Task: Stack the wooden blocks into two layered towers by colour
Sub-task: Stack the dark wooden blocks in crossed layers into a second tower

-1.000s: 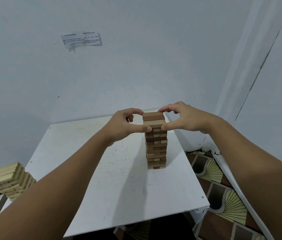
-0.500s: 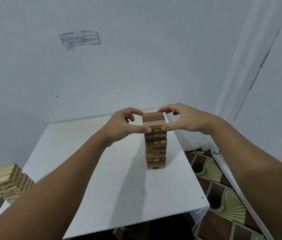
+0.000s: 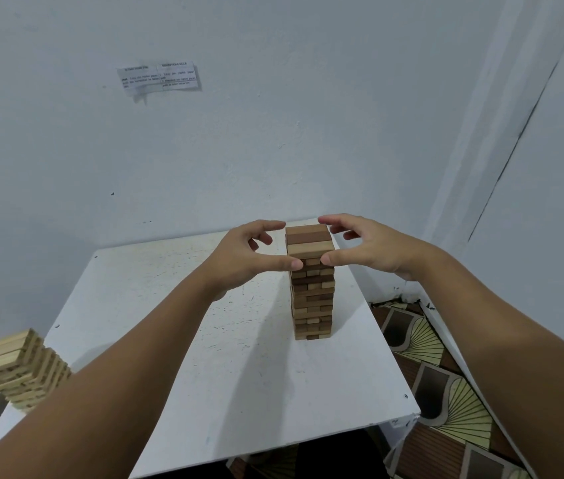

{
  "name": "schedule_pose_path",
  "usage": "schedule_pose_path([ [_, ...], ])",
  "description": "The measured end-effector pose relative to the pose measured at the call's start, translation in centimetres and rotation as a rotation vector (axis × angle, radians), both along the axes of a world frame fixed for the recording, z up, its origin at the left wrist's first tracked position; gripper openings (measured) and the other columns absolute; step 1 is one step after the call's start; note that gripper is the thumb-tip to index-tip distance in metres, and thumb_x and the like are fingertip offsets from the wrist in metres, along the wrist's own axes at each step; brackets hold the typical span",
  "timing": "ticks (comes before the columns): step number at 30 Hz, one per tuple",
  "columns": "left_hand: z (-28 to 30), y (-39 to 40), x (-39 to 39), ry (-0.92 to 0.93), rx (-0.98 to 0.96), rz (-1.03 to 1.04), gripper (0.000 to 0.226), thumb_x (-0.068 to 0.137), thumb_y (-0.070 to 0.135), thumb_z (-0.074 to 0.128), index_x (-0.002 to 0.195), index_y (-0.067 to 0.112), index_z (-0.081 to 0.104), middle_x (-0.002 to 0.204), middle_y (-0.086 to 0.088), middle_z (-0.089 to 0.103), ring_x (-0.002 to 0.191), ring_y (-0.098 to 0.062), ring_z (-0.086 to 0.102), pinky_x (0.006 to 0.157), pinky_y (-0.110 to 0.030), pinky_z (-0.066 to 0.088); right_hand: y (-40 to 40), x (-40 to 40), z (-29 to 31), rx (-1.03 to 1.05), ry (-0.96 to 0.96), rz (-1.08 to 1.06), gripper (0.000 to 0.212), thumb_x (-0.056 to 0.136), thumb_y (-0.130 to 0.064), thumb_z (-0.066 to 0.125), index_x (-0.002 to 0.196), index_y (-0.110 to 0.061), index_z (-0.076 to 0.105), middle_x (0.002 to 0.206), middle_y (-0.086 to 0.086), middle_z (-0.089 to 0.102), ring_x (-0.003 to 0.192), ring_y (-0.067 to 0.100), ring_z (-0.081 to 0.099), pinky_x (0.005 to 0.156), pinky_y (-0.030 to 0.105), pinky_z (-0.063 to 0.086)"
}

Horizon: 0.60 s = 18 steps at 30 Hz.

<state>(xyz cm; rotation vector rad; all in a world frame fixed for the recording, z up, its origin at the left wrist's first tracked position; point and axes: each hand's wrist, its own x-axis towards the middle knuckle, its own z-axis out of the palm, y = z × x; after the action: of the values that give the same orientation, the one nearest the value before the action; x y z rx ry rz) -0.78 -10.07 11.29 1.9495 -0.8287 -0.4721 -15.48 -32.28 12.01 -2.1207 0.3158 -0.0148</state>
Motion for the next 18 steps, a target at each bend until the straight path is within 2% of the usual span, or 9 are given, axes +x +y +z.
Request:
schedule_pose_path([
  [3, 0.1, 0.2, -0.2, 0.019, -0.015, 0.002, 0.067, 0.059, 0.051, 0.097, 0.12, 0.047, 0.071, 0.115, 0.01, 0.06, 0.101, -0.009, 0.051, 0.082, -0.027, 0.042, 0.3, 0.1, -0.4, 0.018, -0.022, 0.002, 0.084, 0.07, -0.058, 0.077, 0.147, -0.046, 0.046, 0.145, -0.012, 0.048, 0.135, 0.015, 0.041, 0.101, 0.036, 0.036],
  [9, 0.0, 0.2, -0.6, 0.034, -0.048, 0.007, 0.063, 0.058, 0.049, 0.097, 0.116, 0.046, 0.073, 0.114, 0.008, 0.059, 0.099, -0.011, 0.052, 0.084, -0.027, 0.044, 0.3, 0.2, -0.5, 0.043, -0.04, 0.012, 0.08, 0.071, -0.056, 0.077, 0.145, -0.045, 0.049, 0.145, -0.011, 0.049, 0.134, 0.016, 0.042, 0.095, 0.033, 0.038],
  [12, -0.1, 0.3, -0.4, 0.036, -0.019, -0.007, 0.075, 0.057, 0.055, 0.096, 0.125, 0.048, 0.067, 0.119, 0.01, 0.059, 0.108, -0.011, 0.053, 0.086, -0.028, 0.045, 0.1, 0.0, -0.7, 0.055, -0.035, 0.004, 0.091, 0.071, -0.061, 0.076, 0.152, -0.046, 0.039, 0.149, -0.01, 0.044, 0.138, 0.016, 0.039, 0.108, 0.038, 0.037],
  [13, -0.2, 0.4, -0.5, 0.041, -0.008, -0.006, 0.082, 0.057, 0.061, 0.093, 0.132, 0.048, 0.062, 0.123, 0.011, 0.059, 0.113, -0.011, 0.054, 0.087, -0.028, 0.046, 0.1, -0.1, -1.0, 0.081, -0.041, -0.018, 0.091, 0.073, -0.067, 0.072, 0.154, -0.048, 0.035, 0.152, -0.01, 0.042, 0.141, 0.015, 0.037, 0.115, 0.04, 0.033],
  [15, -0.7, 0.6, -1.1, 0.063, -0.035, 0.018, 0.095, 0.062, 0.078, 0.078, 0.146, 0.044, 0.049, 0.137, 0.013, 0.056, 0.125, -0.009, 0.052, 0.096, -0.031, 0.045, 0.6, -0.3, -1.9, 0.18, -0.118, -0.114, 0.079, 0.081, -0.075, 0.054, 0.154, -0.05, 0.035, 0.157, -0.013, 0.039, 0.147, 0.012, 0.033, 0.124, 0.043, 0.021],
  [18, -2.2, 0.1, -3.1, 0.164, -0.193, 0.135, 0.101, 0.075, 0.094, 0.045, 0.156, 0.034, 0.04, 0.156, 0.011, 0.047, 0.142, -0.011, 0.043, 0.121, -0.044, 0.033, 2.4, -0.4, -3.9, 0.461, -0.344, -0.294, 0.062, 0.098, -0.058, 0.037, 0.156, -0.038, 0.039, 0.157, -0.013, 0.045, 0.146, 0.006, 0.038, 0.128, 0.04, 0.017],
])
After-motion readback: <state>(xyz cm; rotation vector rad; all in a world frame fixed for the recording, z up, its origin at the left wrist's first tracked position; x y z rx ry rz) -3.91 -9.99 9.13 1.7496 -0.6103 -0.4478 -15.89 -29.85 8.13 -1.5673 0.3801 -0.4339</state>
